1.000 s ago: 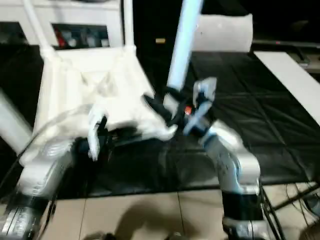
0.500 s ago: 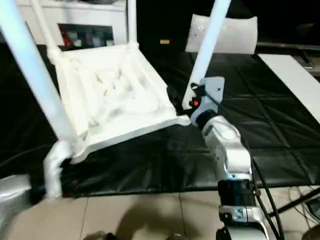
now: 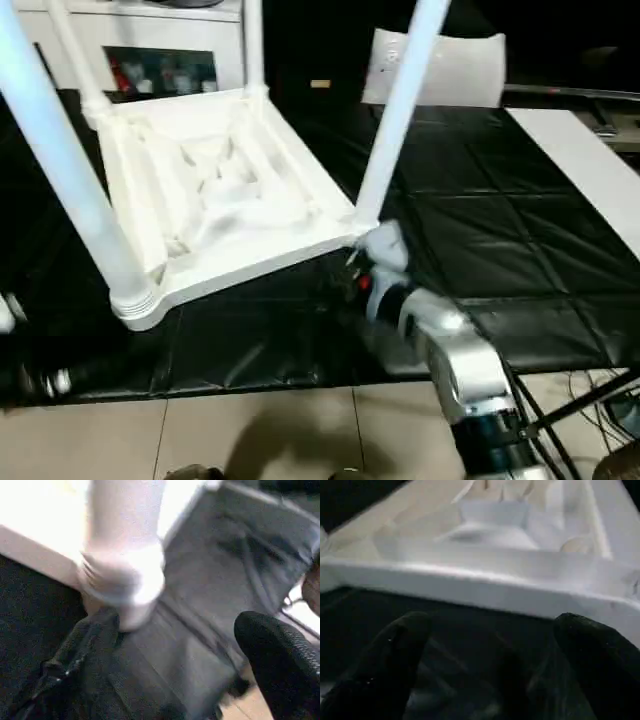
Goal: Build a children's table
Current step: Rotate table base
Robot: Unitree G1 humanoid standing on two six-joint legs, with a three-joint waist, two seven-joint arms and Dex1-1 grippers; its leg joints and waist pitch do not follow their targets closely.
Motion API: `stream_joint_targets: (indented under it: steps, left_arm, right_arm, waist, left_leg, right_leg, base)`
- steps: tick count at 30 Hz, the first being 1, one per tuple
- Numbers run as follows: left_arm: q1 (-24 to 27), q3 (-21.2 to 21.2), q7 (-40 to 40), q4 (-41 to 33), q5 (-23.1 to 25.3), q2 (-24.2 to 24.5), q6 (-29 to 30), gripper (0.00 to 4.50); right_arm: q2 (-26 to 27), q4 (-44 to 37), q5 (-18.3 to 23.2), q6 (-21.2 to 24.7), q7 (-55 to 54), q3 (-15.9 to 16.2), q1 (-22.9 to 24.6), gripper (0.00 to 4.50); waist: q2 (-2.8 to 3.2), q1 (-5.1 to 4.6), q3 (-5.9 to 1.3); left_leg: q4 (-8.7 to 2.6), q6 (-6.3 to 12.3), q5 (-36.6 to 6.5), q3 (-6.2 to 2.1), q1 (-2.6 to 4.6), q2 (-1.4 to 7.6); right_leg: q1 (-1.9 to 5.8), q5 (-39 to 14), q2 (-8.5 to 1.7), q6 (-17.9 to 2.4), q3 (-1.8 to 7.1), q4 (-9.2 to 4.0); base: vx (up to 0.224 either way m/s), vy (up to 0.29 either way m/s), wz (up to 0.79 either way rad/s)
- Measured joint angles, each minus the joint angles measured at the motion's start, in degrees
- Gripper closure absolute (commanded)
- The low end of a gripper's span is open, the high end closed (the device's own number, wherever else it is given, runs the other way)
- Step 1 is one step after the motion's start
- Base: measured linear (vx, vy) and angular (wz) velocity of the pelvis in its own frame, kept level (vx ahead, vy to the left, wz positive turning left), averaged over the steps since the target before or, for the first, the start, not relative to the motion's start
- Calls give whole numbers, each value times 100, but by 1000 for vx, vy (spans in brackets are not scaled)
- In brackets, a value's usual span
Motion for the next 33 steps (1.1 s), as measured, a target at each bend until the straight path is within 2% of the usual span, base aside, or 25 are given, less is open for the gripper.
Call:
stream_joint_targets:
  steps: [3,5,8,11,14,21,24,28,33]
  left_arm:
    - [-421,60,137,101,-89,-55,-90,4]
    - [-778,42,267,115,-122,-246,-142,4]
    - [-1051,-80,374,85,-220,-484,-42,4]
    - [-1226,-294,458,29,-360,-605,42,4]
    - [-1345,-450,460,17,-386,-693,77,4]
    - [-1471,-1035,484,-646,-882,-985,779,4]
    - [-1586,-1371,573,-872,-962,-1125,1043,4]
    - [-1796,-1631,652,-1007,-1084,-1415,1229,4]
    - [-2234,-2014,838,-1067,-1103,-1937,1262,4]
  right_arm:
    - [40,46,-216,1,-106,88,68,0]
    - [118,81,-339,-2,-232,144,64,0]
    - [147,205,-508,-31,-419,285,56,0]
    - [277,461,-696,-142,-618,438,24,0]
    - [480,772,-783,-238,-822,435,-80,0]
    - [964,1810,-1008,-729,-1364,396,-772,0]
    - [1005,2319,-1098,-904,-1473,295,-910,0]
    - [1091,2748,-1128,-1052,-1570,158,-1115,0]
    - [1199,3156,-1180,-1276,-1646,74,-1311,0]
  waist:
    - [-3,7,-2]
    - [-4,10,-3]
    - [-7,1,-5]
    - [-8,-1,-6]
    - [-7,0,-6]
    - [-16,20,-11]
    - [-37,-21,-13]
    - [-44,-162,-14]
    - [-52,-232,-15]
  left_leg:
    - [5,-1,1,0,2,-2]
    - [8,-6,4,0,4,-4]
    - [9,-8,5,0,7,-3]
    - [9,-10,6,0,7,0]
    - [9,-10,6,0,5,0]
    - [17,-10,6,0,-1,-4]
    - [28,-12,8,1,-3,1]
    - [36,-27,17,1,0,15]
    - [43,-40,25,0,-1,34]
  right_leg:
    - [7,16,-1,-24,1,-1]
    - [12,20,-3,-28,3,0]
    - [15,32,-3,-44,1,2]
    - [11,38,-2,-53,-1,10]
    - [8,38,-1,-53,-2,13]
    - [12,42,-5,-59,0,12]
    - [8,48,-2,-59,0,18]
    - [2,55,9,-58,-2,34]
    - [-3,71,23,-69,-7,35]
  base:
    - [0,0,0]
    - [0,0,0]
    - [0,0,0]
    - [0,0,0]
    - [0,0,0]
    - [0,0,0]
    - [0,0,0]
    - [0,0,0]
    - [0,0,0]
